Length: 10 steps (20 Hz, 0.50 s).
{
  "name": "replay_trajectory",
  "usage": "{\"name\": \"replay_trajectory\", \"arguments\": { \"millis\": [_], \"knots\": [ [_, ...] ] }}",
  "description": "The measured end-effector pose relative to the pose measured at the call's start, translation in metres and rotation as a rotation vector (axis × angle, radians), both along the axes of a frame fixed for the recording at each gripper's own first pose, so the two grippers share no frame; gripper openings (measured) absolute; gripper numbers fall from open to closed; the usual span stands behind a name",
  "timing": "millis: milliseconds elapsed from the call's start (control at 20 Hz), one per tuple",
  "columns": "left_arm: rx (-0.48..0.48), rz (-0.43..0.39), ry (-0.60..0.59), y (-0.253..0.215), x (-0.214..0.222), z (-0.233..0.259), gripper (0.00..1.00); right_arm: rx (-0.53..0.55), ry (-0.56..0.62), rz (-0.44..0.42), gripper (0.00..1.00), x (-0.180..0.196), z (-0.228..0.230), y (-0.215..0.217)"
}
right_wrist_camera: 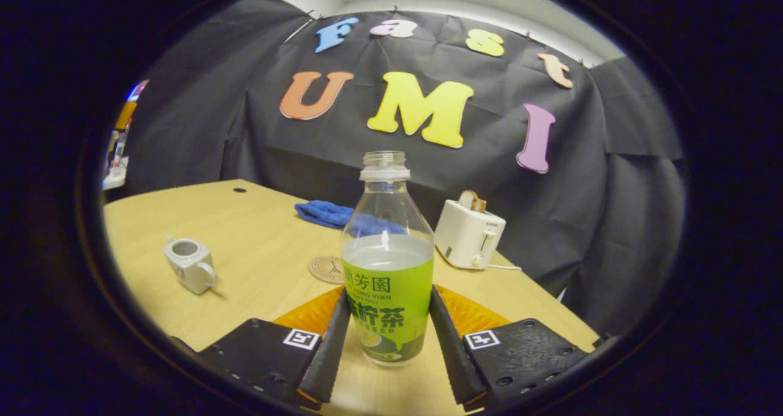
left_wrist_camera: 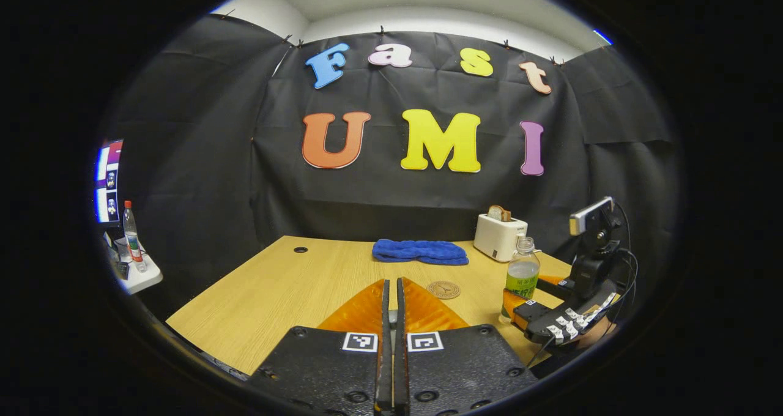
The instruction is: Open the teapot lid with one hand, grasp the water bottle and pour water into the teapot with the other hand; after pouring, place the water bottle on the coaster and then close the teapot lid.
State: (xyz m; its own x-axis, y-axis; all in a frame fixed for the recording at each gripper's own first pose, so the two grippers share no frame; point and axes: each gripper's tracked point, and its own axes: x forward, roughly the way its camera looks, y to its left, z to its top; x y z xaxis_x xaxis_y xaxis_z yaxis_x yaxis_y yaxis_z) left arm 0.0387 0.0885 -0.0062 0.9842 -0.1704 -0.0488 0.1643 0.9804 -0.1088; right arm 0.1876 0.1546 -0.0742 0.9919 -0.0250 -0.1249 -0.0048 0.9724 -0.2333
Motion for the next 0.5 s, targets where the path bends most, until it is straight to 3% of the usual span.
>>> {"name": "replay_trajectory", "arguments": {
  "millis": [250,500],
  "knots": [
    [-0.010,0.020,0.006,0.020,0.003,-0.003,0.04,-0.264,0.038,-0.008,0.71,0.006,-0.006,0.012],
    [-0.021,0.049,0.021,0.034,0.006,-0.008,0.04,-0.611,0.012,-0.001,0.72,0.005,-0.004,0.036]
  ]
}}
